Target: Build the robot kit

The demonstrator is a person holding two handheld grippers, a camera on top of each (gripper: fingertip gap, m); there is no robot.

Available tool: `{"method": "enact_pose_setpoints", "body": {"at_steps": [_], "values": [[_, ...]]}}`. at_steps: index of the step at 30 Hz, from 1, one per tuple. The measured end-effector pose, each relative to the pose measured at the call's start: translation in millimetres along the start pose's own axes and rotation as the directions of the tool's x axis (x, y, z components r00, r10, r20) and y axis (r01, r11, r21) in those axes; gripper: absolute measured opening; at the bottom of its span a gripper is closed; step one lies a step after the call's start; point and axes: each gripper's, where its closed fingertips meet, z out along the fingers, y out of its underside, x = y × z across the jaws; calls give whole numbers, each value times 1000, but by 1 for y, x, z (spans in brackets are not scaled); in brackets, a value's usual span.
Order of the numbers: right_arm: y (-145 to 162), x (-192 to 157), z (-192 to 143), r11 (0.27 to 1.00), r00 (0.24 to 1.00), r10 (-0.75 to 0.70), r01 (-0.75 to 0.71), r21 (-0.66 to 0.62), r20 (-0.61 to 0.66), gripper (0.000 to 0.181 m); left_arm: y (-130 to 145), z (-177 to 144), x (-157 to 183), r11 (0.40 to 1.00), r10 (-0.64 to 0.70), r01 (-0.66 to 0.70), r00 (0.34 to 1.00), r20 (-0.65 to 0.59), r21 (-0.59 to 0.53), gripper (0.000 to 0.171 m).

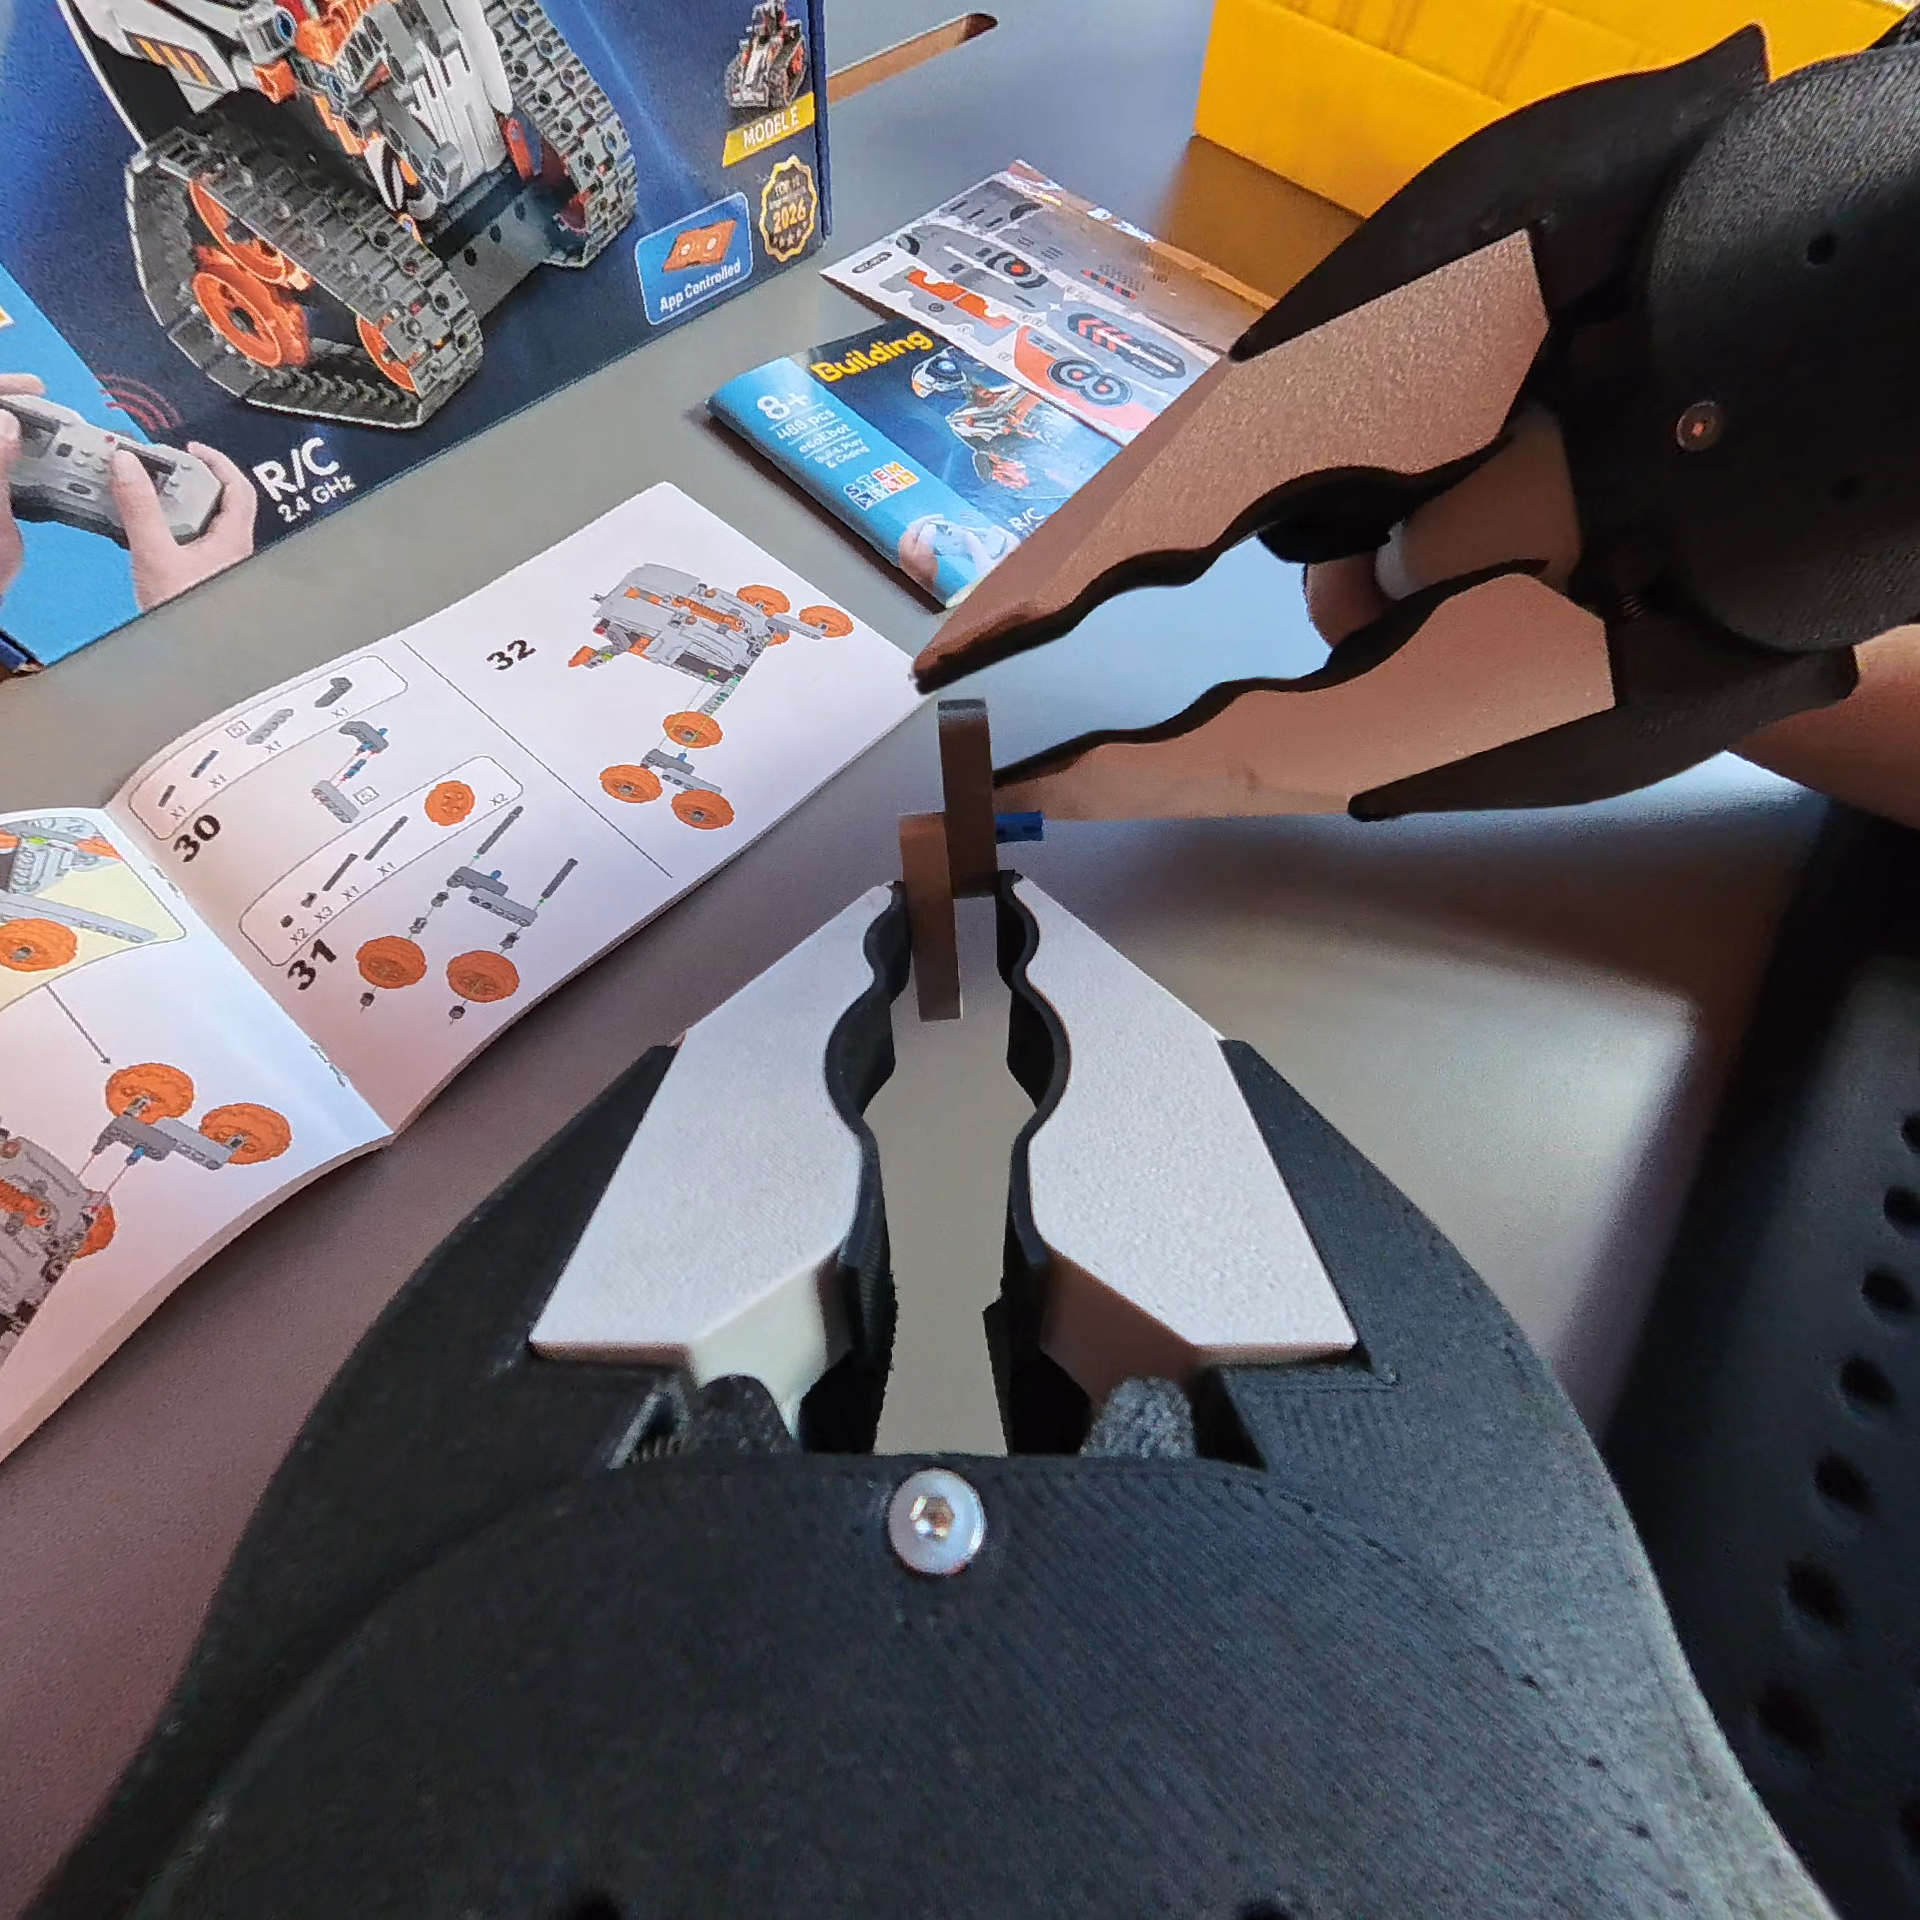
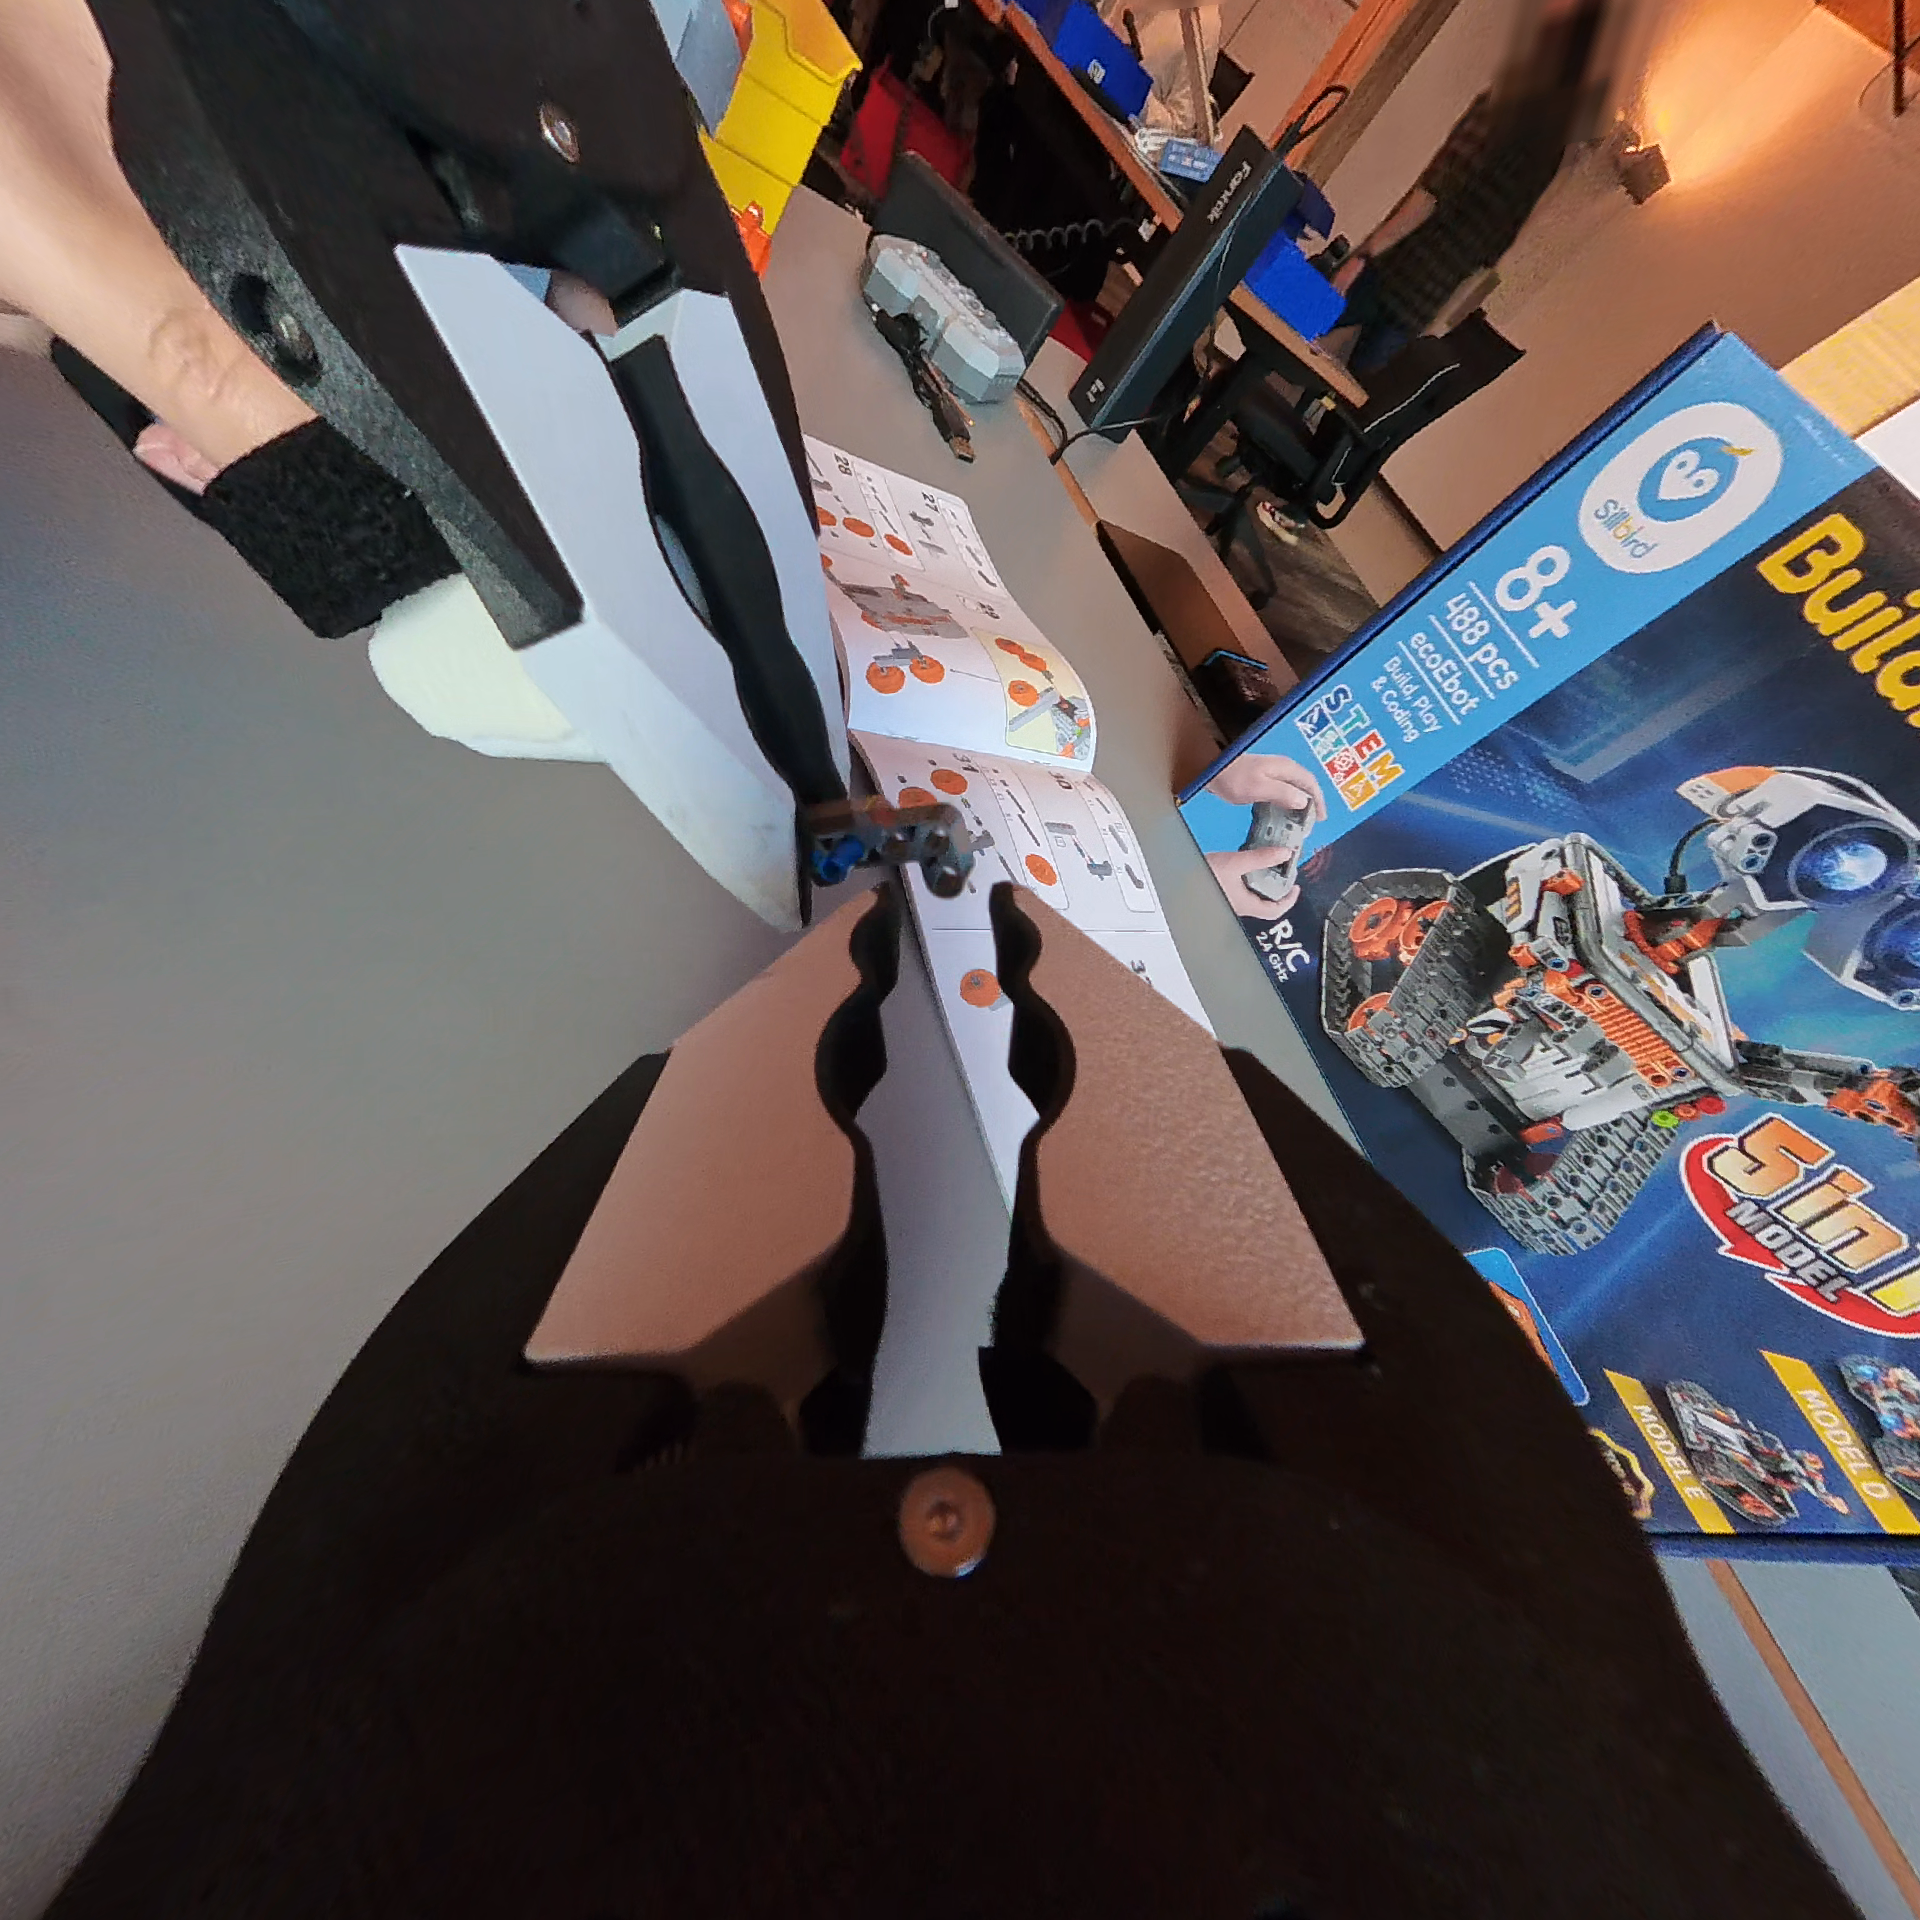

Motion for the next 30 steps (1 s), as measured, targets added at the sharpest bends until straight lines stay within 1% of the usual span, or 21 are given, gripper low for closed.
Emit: {"method": "enact_pose_setpoints", "body": {"at_steps": [2,3,7,9,10,11,13,15,17,19,21,27,29,30], "values": [[1,-2,1,999,999,-32,32,-14,-4,15,1,1,2,1000,13,-13,1000,0,-6,14],[0,-2,1,998,998,-56,56,-13,-13,7,2,1,2,1000,22,-22,1000,3,-10,14],[-6,-2,-2,996,996,-90,90,18,-25,6,1,1,7,1000,29,-30,999,-24,-5,15],[-9,0,-6,996,997,-71,72,53,-19,5,-1,-1,13,999,44,-43,996,-82,8,15],[-11,1,-8,996,998,-57,58,72,-12,5,-1,-2,16,999,52,-52,992,-112,4,19],[-13,0,-11,994,999,-41,40,99,6,5,0,-3,19,998,57,-59,986,-160,-7,28],[-20,-1,-16,986,999,-3,-5,166,46,5,2,-8,27,998,61,-68,960,-274,-18,35],[-24,-1,-20,977,995,44,-61,206,87,5,-2,-16,30,997,72,-68,930,-360,21,34],[-29,-2,-24,961,988,78,-110,253,133,5,-7,-25,35,997,70,-48,895,-441,63,29],[-33,-3,-27,945,979,110,-157,287,172,5,-10,-31,42,997,39,-2,855,-518,73,29],[-34,-2,-27,937,972,136,-189,296,190,5,-11,-35,51,998,2,40,807,-590,58,25],[-43,-5,-33,910,961,143,-221,351,236,4,-21,-44,58,985,-82,164,714,-695,52,12],[-44,-4,-34,902,957,151,-235,363,246,5,-23,-44,58,982,-94,182,706,-702,53,11],[-43,-4,-33,899,954,162,-248,362,253,5,-23,-43,56,983,-91,177,722,-686,56,11]]}}
